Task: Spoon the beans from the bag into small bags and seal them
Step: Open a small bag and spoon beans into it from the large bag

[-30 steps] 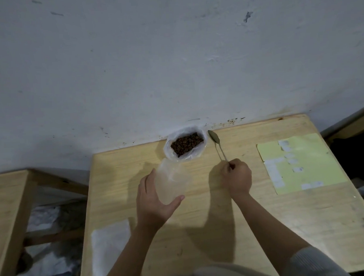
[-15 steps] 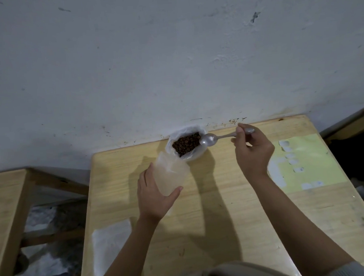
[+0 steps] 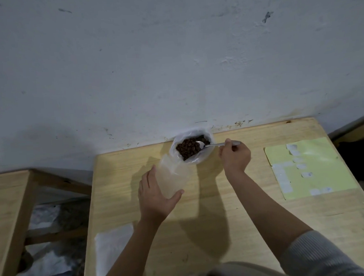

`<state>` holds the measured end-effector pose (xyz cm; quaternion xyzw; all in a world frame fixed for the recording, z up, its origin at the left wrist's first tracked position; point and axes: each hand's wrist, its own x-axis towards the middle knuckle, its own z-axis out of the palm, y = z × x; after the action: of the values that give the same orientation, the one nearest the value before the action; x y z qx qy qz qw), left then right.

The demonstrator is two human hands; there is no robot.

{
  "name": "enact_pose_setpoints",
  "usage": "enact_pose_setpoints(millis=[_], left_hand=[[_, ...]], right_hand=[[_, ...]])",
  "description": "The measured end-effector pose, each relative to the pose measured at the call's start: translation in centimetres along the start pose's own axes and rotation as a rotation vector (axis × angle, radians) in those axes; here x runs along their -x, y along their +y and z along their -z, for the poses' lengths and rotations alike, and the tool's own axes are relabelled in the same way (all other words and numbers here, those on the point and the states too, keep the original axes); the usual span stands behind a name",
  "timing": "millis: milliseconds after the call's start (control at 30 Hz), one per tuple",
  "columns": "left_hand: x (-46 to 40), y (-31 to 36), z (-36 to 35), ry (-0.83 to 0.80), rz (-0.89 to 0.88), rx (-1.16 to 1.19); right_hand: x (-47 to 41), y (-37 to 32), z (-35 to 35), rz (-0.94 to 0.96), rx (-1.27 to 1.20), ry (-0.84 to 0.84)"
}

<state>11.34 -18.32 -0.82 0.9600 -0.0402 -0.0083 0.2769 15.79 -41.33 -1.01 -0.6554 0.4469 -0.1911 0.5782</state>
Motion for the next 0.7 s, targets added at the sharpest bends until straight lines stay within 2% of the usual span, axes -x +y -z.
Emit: enact_pose_setpoints(millis=[200, 400, 533, 700], left_hand=[[-0.4, 0.2, 0.0, 0.009, -0.007, -0.034], [-0.9, 1.1, 0.0, 0.003, 0.016, -0.061], [-1.4, 1.8, -0.4, -0.001, -0.005, -0.073], [-1.7, 2.3, -0.5, 0.023, -0.040, -0.064]], right_hand=[[0.1, -1.4, 0.9, -0.156, -0.158, 0.022], [0.6, -3.5, 2.5, -0.146, -0.247, -0.016], [1.7, -4.5, 3.3, -0.062, -0.242, -0.128], [3.2, -4.7, 3.8, 0.182, -0.169, -0.320]])
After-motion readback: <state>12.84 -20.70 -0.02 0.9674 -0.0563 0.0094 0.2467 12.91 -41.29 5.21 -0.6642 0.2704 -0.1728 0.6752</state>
